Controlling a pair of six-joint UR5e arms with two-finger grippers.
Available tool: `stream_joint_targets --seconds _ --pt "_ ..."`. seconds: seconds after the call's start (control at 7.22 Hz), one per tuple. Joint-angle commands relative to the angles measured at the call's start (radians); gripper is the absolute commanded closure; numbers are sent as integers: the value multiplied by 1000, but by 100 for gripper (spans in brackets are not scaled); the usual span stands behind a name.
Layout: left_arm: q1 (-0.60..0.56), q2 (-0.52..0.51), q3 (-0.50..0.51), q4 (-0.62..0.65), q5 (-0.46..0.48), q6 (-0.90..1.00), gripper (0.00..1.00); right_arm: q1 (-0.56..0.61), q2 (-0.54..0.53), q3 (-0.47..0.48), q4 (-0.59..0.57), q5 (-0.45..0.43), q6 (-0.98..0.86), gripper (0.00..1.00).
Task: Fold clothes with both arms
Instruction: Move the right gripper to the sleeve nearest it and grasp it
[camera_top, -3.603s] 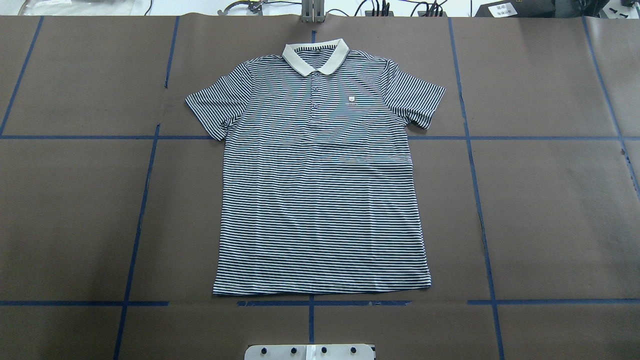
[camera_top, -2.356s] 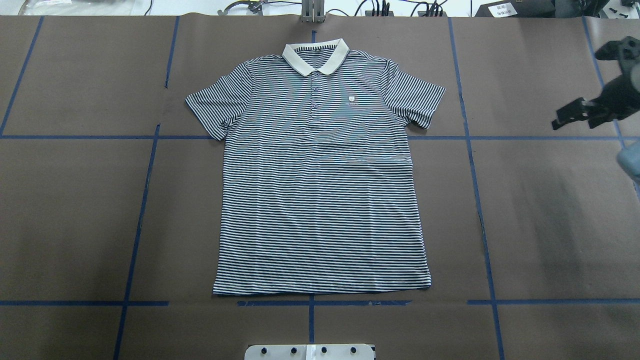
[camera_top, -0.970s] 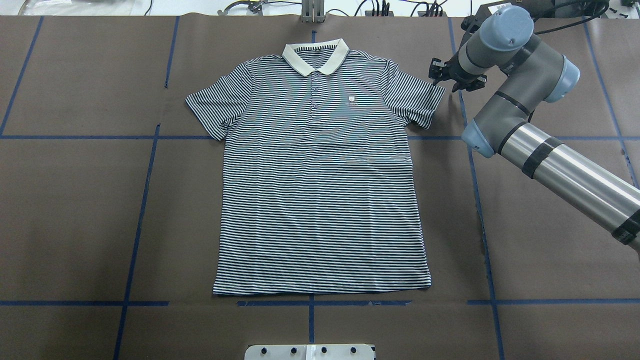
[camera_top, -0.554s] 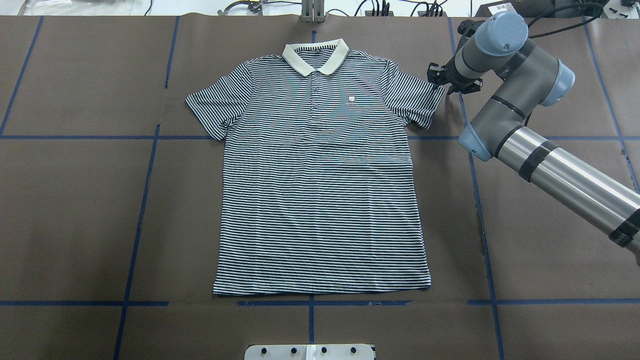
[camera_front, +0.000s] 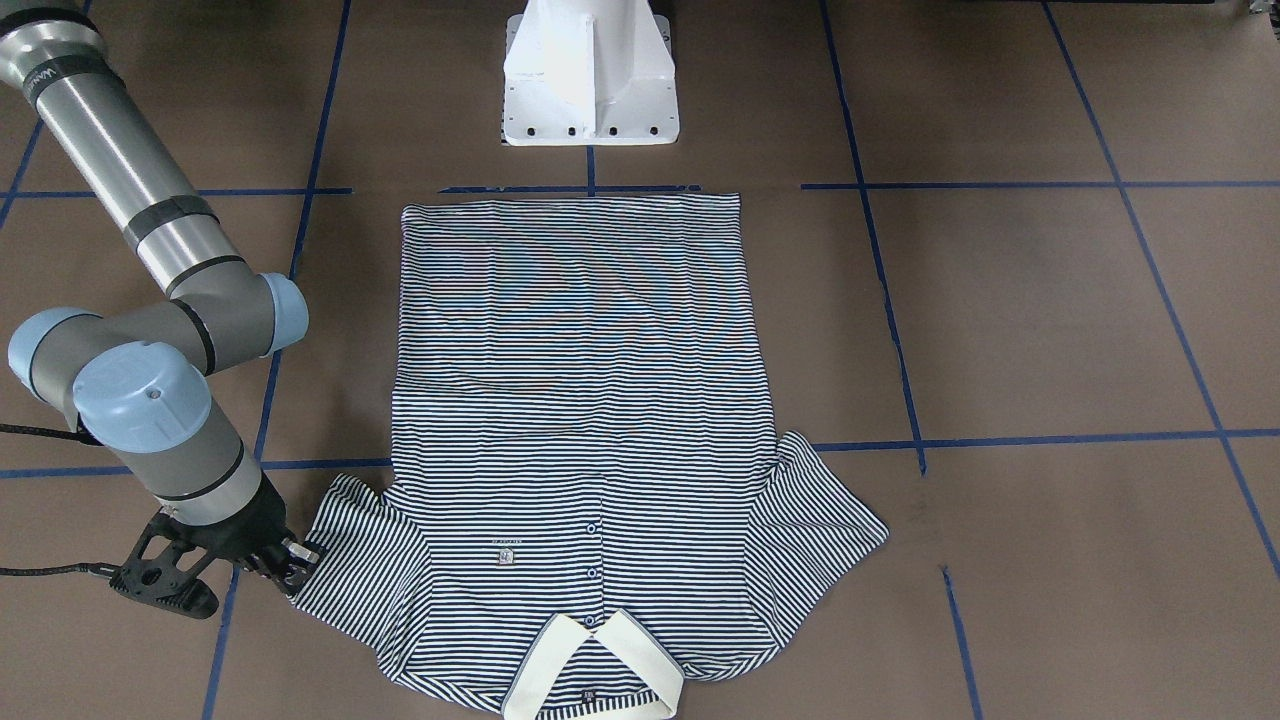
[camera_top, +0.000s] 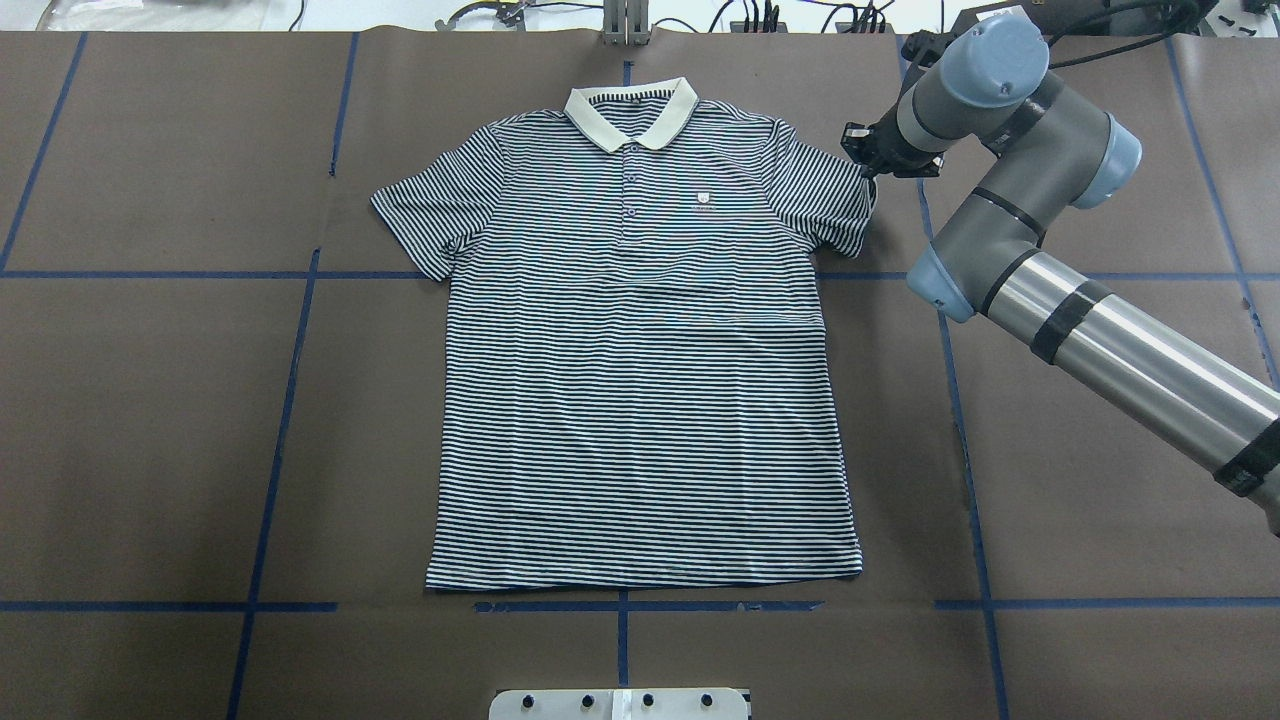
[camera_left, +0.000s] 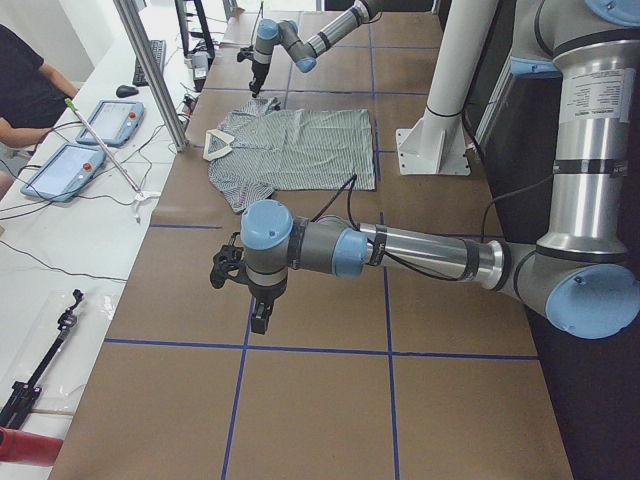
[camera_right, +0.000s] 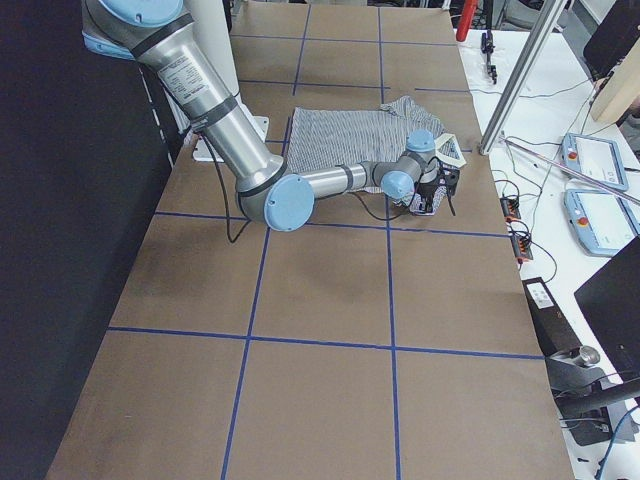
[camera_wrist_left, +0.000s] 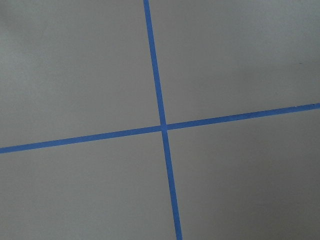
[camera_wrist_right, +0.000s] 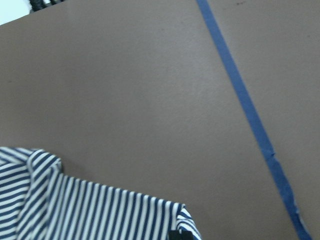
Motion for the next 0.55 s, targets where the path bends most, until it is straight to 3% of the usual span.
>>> stream_joint_targets --seconds 0.0,0.28,0.42 --pt "0 0 1 0 -1 0 0 -69 -9 112 -6 -3 83 100" --pt "0 0 -1 0 -1 0 0 -156 57 127 -32 -92 203 100" --pt "0 0 -1 0 -1 0 0 -205 137 103 -125 -167 246 100"
